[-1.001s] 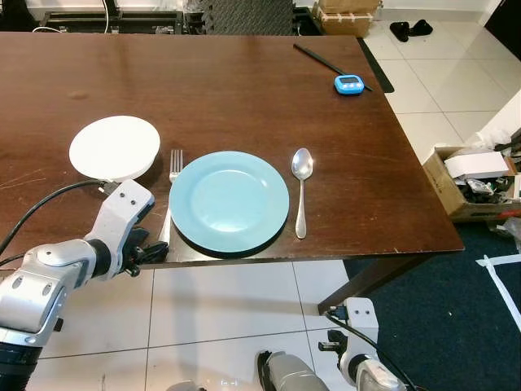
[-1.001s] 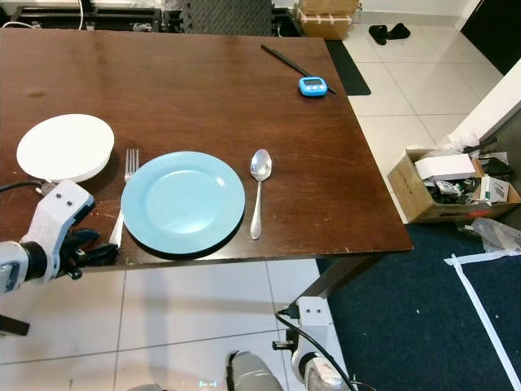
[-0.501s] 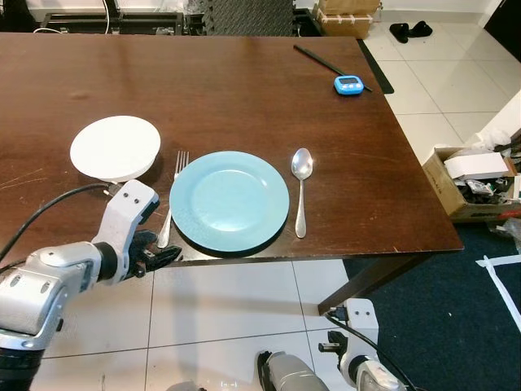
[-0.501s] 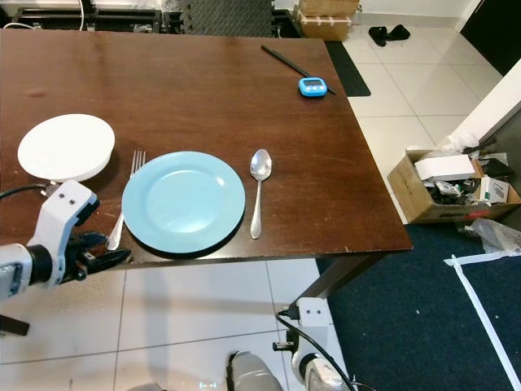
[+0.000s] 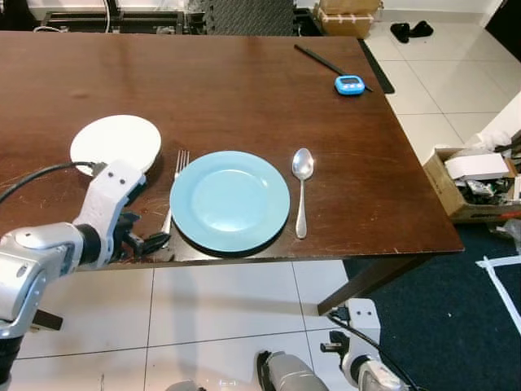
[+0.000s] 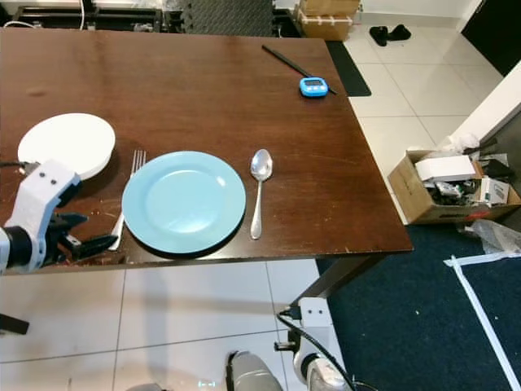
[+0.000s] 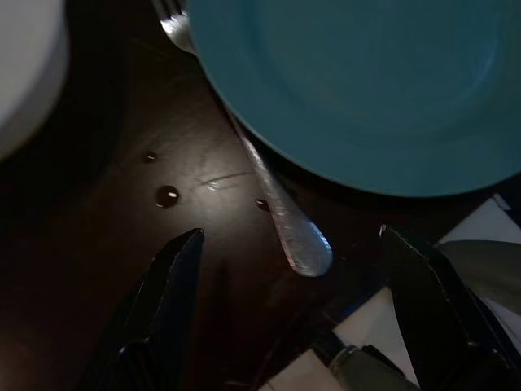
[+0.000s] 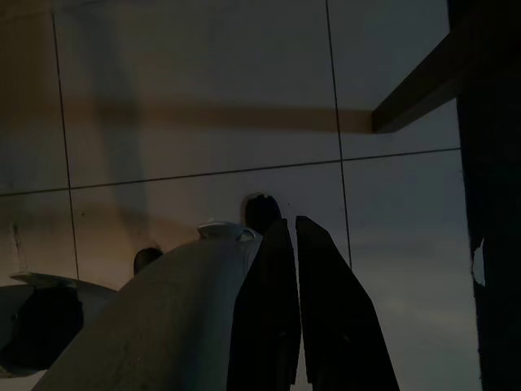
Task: Setting the table
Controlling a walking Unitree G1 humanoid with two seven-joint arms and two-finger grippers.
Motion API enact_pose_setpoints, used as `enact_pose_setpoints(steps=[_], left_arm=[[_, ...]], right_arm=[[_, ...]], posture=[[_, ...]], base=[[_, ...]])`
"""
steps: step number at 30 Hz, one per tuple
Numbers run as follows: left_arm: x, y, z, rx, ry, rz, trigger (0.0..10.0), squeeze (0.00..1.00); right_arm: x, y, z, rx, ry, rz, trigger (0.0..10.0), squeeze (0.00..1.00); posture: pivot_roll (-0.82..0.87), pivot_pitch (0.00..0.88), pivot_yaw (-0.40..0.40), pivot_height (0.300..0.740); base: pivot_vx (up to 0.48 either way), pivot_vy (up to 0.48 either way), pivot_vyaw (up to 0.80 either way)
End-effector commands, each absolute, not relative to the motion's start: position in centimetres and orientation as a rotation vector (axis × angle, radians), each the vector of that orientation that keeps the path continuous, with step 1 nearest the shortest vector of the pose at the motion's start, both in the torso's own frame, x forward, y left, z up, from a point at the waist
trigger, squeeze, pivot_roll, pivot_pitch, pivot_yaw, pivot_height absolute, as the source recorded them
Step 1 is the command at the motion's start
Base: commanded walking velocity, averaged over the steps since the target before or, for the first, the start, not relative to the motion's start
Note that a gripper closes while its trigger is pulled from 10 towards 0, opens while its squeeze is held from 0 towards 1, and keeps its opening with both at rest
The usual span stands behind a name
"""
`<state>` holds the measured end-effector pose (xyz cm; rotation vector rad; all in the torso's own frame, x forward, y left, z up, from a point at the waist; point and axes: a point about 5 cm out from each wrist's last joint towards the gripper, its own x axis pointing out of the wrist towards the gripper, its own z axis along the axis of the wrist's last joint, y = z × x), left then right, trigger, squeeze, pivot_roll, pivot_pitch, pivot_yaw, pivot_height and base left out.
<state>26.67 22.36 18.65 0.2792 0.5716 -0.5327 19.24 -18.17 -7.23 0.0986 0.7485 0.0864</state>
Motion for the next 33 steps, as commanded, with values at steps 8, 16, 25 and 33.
enact_pose_setpoints(steps=[8, 16, 25, 33], left_arm=[[27.5, 22.8, 19.0, 0.306, 0.457, -0.351, 10.0, 0.00], [26.6, 21.2, 18.1, 0.272, 0.292, -0.353, 10.0, 0.00], [26.3, 22.8, 17.0, 0.298, 0.205, -0.150, 10.0, 0.00], [25.8, 21.9, 14.3, 0.258, 0.240, -0.134, 10.0, 0.00]], right_arm=[[18.4, -18.4, -7.7, 0.095, 0.775, 0.085, 10.0, 0.00], [18.3, -18.4, -7.7, 0.098, 0.776, 0.085, 10.0, 0.00], [18.2, -18.4, -7.7, 0.096, 0.776, 0.088, 10.0, 0.00], [18.5, -18.5, -7.5, 0.089, 0.769, 0.096, 10.0, 0.00]], posture=[[0.04, 0.110, -0.009, 0.740], [0.04, 0.119, -0.010, 0.740], [0.04, 0.126, -0.013, 0.740], [0.03, 0.131, -0.022, 0.740]], base=[[0.000, 0.000, 0.00], [0.000, 0.000, 0.00], [0.000, 0.000, 0.00], [0.000, 0.000, 0.00]])
